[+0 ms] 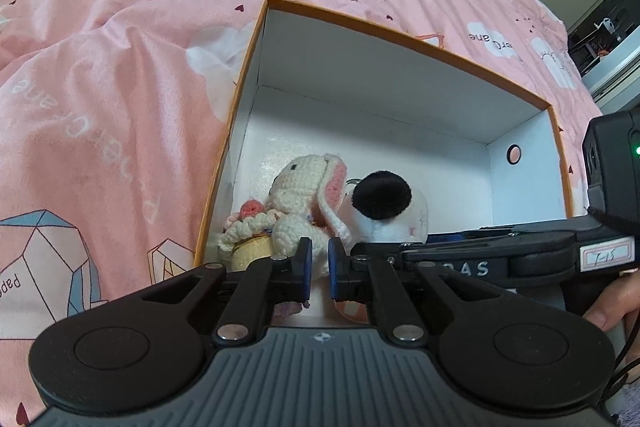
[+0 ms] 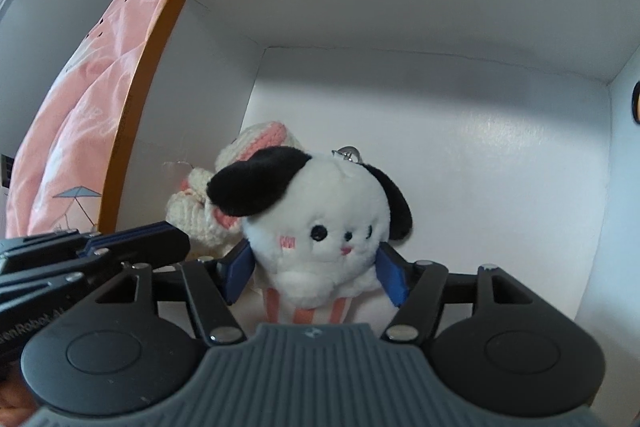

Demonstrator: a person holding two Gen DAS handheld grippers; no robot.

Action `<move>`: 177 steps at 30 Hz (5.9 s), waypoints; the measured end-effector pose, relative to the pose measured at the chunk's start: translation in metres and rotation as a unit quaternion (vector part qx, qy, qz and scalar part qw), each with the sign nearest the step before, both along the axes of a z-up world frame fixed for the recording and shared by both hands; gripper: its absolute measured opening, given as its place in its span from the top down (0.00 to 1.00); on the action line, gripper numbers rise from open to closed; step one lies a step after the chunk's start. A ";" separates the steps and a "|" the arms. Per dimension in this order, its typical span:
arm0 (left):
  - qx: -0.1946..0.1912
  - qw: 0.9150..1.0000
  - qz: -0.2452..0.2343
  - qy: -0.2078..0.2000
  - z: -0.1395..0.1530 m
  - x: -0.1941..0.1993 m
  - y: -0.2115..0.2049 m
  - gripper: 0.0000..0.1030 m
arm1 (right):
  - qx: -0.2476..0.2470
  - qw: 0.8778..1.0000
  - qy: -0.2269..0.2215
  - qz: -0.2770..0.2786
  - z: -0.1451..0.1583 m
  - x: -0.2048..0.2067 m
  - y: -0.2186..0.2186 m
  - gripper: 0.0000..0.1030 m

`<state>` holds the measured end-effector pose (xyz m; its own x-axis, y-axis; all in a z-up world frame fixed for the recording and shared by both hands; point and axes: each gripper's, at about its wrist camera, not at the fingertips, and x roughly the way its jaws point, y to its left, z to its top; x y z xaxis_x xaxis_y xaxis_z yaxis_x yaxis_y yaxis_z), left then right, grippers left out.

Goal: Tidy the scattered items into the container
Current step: 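Lower the bunny and plush dog into the box and open both tools, then move the right tool back and grasp the white rectangular box, then lift the white box with the right tool and carry it into the shoebox, then lower the white box into the shoebox and open the right tool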

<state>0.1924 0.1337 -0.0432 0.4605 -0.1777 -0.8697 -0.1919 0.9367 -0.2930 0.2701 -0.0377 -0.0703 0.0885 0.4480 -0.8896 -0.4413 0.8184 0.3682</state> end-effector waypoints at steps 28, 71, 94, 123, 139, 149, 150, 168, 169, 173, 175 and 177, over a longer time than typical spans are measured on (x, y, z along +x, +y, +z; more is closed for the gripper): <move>0.052 0.988 -0.114 -0.094 0.052 -0.107 -0.051 0.48 | 0.034 0.951 -0.306 0.028 0.078 -0.152 -0.102 0.35; 0.056 0.986 -0.145 -0.065 0.022 -0.154 -0.075 0.39 | -0.017 0.987 -0.155 -0.042 0.002 -0.188 -0.145 0.27; 0.025 0.989 -0.132 -0.059 0.025 -0.143 -0.074 0.39 | 0.019 0.991 -0.132 -0.018 0.005 -0.186 -0.134 0.67; 0.075 0.988 -0.056 -0.120 0.048 -0.108 -0.072 0.38 | 0.002 0.946 -0.325 0.014 0.115 -0.145 -0.115 0.69; 0.074 0.986 -0.082 -0.126 0.044 -0.069 -0.066 0.37 | -0.154 0.949 -0.272 0.036 0.041 -0.039 -0.033 0.69; 0.061 0.990 -0.074 -0.104 0.030 -0.049 -0.056 0.37 | -0.243 0.940 -0.230 0.063 -0.010 -0.011 -0.025 0.69; 0.060 0.990 -0.075 -0.102 0.029 -0.047 -0.055 0.37 | -0.248 0.940 -0.226 0.067 -0.013 -0.010 -0.023 0.69; 0.059 0.993 -0.066 -0.080 0.018 -0.041 -0.051 0.37 | -0.140 0.975 -0.156 0.075 0.011 -0.011 -0.048 0.65; 0.060 0.993 -0.065 -0.080 0.018 -0.041 -0.051 0.37 | -0.138 0.976 -0.154 0.074 0.011 -0.009 -0.048 0.65; 0.062 0.993 -0.065 -0.079 0.019 -0.041 -0.052 0.37 | -0.115 0.982 -0.138 0.064 0.013 -0.006 -0.051 0.71; 0.063 0.993 -0.065 -0.080 0.019 -0.041 -0.053 0.37 | -0.101 0.985 -0.124 0.060 0.015 -0.005 -0.052 0.76; 0.064 0.993 -0.065 -0.080 0.020 -0.041 -0.053 0.37 | -0.095 0.986 -0.120 0.066 0.016 -0.005 -0.049 0.77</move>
<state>0.1511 0.0808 -0.0236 0.5745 -0.1374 -0.8069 -0.0269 0.9821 -0.1864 0.2647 -0.0871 -0.0543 0.2589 0.2963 -0.9193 -0.6039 0.7925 0.0853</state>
